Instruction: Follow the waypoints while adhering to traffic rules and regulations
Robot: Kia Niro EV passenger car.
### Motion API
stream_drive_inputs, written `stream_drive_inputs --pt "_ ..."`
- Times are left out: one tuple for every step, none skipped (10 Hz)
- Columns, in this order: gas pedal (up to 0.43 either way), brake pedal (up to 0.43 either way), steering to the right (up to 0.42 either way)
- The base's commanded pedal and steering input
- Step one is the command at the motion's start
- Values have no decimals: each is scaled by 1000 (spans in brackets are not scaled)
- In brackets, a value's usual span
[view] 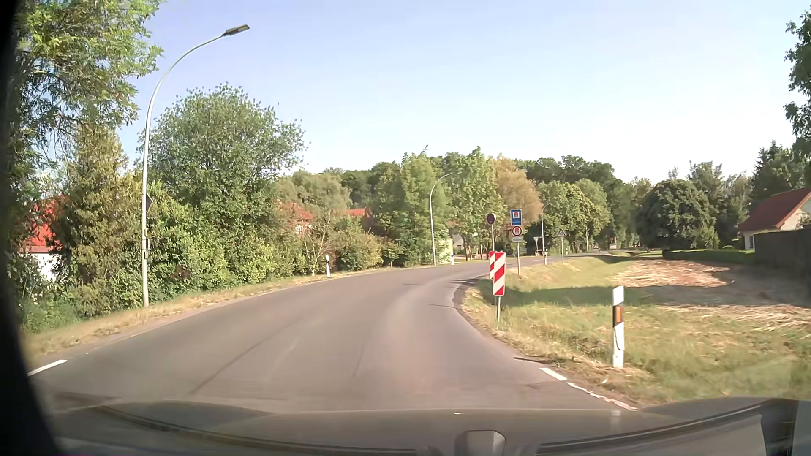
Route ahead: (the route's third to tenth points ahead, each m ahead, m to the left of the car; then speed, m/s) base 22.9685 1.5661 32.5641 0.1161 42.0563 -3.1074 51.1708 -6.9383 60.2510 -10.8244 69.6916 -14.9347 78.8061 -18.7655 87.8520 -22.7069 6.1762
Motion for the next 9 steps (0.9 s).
stream_drive_inputs --pt "311 6 -104" --pt "331 6 -93" --pt "339 6 -69" --pt "350 6 -46" --pt "350 6 -38" --pt "350 6 -32" --pt "350 6 -22" --pt "350 6 -14" --pt "350 6 -10"
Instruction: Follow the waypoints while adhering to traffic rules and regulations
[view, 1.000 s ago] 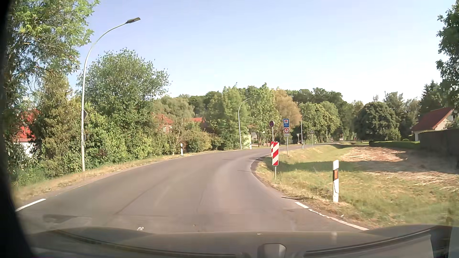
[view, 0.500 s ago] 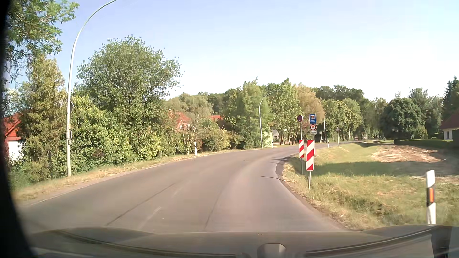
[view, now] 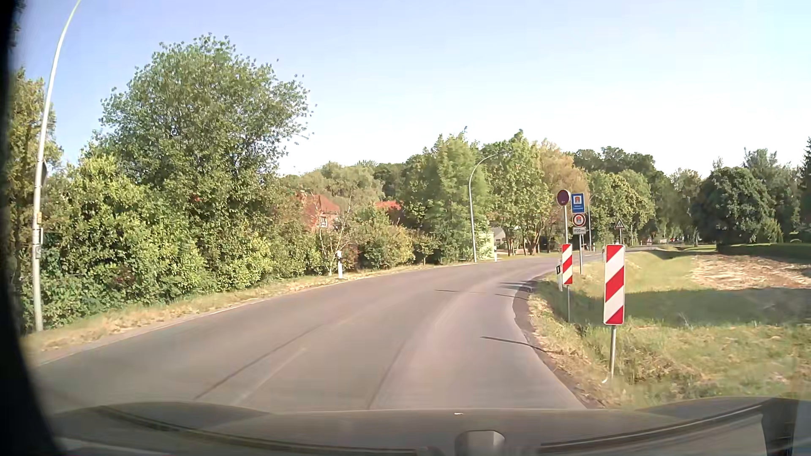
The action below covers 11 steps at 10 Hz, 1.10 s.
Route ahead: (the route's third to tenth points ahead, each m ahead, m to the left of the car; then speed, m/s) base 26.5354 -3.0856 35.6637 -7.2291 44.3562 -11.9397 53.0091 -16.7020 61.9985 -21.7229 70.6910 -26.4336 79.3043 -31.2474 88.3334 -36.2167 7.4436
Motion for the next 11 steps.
stream_drive_inputs --pt "339 6 -8" --pt "331 6 -5" --pt "331 6 2" --pt "331 6 6" --pt "331 6 14" --pt "331 6 25" --pt "331 6 35" --pt "331 6 49" --pt "311 6 62" --pt "311 6 74" --pt "311 6 87"
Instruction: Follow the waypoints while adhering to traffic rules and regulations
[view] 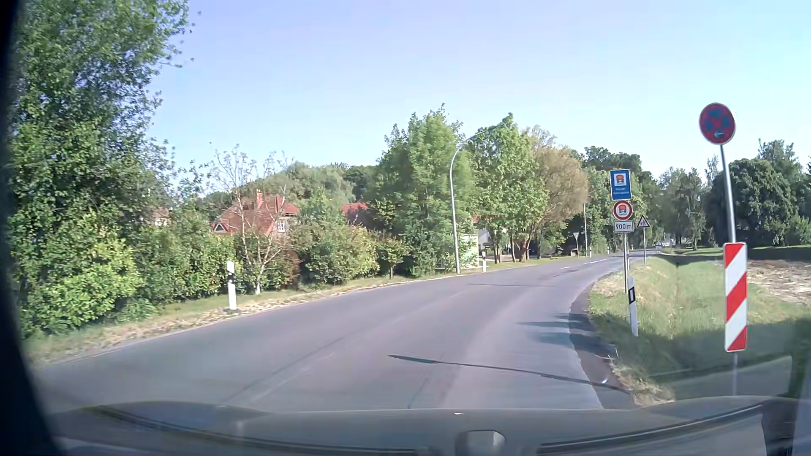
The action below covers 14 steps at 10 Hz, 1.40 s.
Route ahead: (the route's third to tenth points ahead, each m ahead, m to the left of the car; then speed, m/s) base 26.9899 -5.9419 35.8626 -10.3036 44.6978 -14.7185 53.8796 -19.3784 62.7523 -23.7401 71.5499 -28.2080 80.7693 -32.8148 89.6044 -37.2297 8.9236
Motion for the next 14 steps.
stream_drive_inputs --pt "299 6 89" --pt "299 6 88" --pt "299 6 89" --pt "299 6 88" --pt "299 6 88" --pt "299 6 90" --pt "299 6 93" --pt "280 6 99" --pt "260 6 106" --pt "228 6 113" --pt "228 6 111" --pt "228 6 105" --pt "228 6 97" --pt "228 6 87"
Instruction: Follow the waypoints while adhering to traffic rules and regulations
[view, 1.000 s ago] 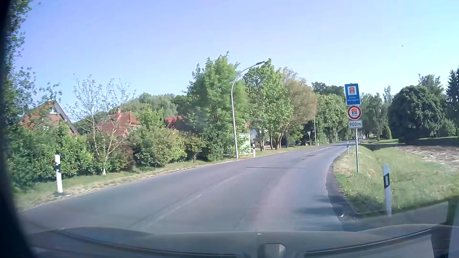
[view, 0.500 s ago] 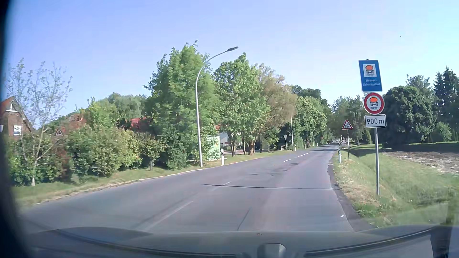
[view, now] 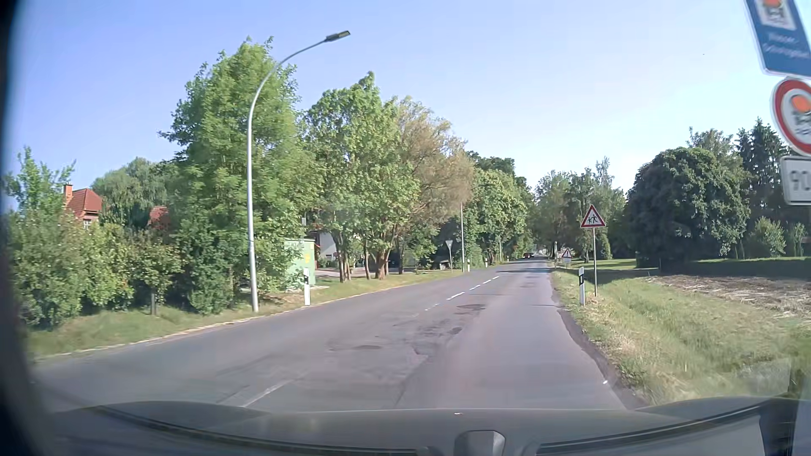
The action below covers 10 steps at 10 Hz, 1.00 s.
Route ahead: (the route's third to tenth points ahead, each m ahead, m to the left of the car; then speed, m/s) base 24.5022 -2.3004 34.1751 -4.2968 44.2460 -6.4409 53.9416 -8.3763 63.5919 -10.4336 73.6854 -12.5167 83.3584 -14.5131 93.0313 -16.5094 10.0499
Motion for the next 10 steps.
stream_drive_inputs --pt "228 6 83" --pt "228 6 82" --pt "228 6 82" --pt "228 6 80" --pt "228 6 72" --pt "228 6 62" --pt "240 6 46" --pt "240 6 44" --pt "240 6 45" --pt "240 6 43"
